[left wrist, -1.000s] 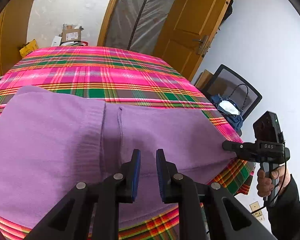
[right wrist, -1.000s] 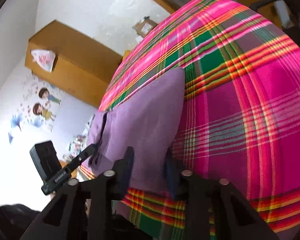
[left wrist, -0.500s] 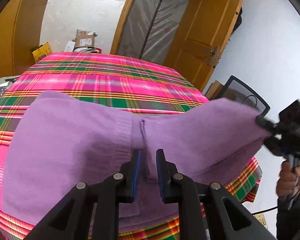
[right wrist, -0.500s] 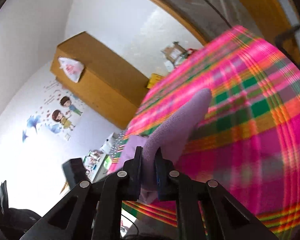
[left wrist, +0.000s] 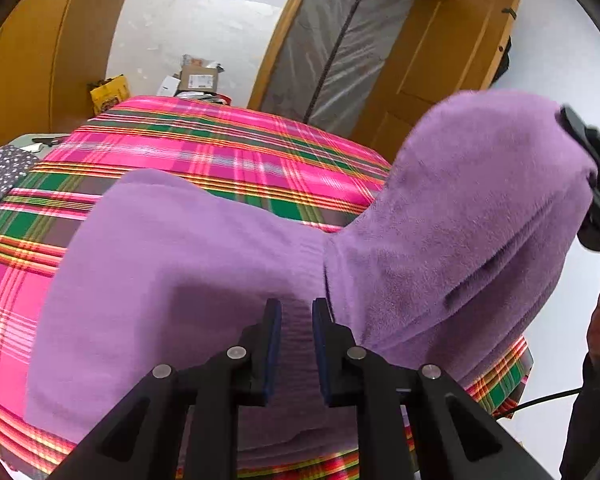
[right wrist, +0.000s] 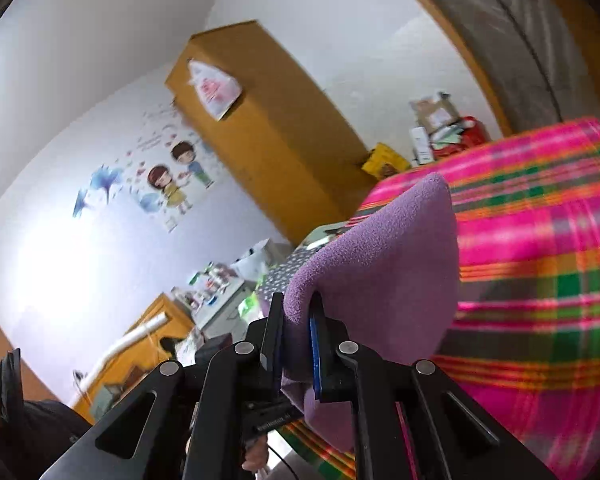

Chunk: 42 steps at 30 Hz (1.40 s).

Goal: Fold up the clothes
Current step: 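Fold the lifted edge over the sweater and release it from the right gripper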

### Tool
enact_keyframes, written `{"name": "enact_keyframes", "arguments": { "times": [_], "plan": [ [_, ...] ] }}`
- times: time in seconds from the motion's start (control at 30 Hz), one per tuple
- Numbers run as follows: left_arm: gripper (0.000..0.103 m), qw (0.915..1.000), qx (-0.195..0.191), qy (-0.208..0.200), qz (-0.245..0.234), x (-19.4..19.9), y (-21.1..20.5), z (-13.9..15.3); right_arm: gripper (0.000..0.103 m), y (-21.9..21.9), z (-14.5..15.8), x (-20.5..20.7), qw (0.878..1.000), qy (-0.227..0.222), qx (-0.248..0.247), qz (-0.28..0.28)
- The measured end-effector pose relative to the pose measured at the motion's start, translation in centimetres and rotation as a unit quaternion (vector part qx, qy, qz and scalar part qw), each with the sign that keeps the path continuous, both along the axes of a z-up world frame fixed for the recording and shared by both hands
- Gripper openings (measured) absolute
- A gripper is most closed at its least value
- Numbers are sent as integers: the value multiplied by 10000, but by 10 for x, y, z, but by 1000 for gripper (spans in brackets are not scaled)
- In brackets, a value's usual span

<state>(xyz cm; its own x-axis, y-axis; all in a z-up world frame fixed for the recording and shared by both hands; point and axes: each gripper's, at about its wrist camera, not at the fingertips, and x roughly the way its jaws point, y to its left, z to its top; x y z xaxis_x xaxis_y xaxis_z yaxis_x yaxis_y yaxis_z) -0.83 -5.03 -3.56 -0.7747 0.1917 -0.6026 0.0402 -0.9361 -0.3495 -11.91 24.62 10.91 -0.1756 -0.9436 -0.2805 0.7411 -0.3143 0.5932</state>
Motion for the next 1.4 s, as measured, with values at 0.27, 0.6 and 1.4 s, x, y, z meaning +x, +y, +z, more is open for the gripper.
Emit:
{"name": "enact_keyframes", "arguments": {
  "times": [0.27, 0.6, 1.4],
  "plan": [
    [16, 9986, 113, 204, 466, 24, -38, 10, 11, -93, 6, 0, 9968, 201, 466, 621],
    [16, 9900, 250, 154, 1377, 62, -101, 1, 11, -206, -37, -2, 9843, -27, 1236, 1264],
    [33, 9883, 719, 774, 1101, 75, -134, 9, 41, -165, -90, 11, 9869, -58, 1364, 864]
  ]
}}
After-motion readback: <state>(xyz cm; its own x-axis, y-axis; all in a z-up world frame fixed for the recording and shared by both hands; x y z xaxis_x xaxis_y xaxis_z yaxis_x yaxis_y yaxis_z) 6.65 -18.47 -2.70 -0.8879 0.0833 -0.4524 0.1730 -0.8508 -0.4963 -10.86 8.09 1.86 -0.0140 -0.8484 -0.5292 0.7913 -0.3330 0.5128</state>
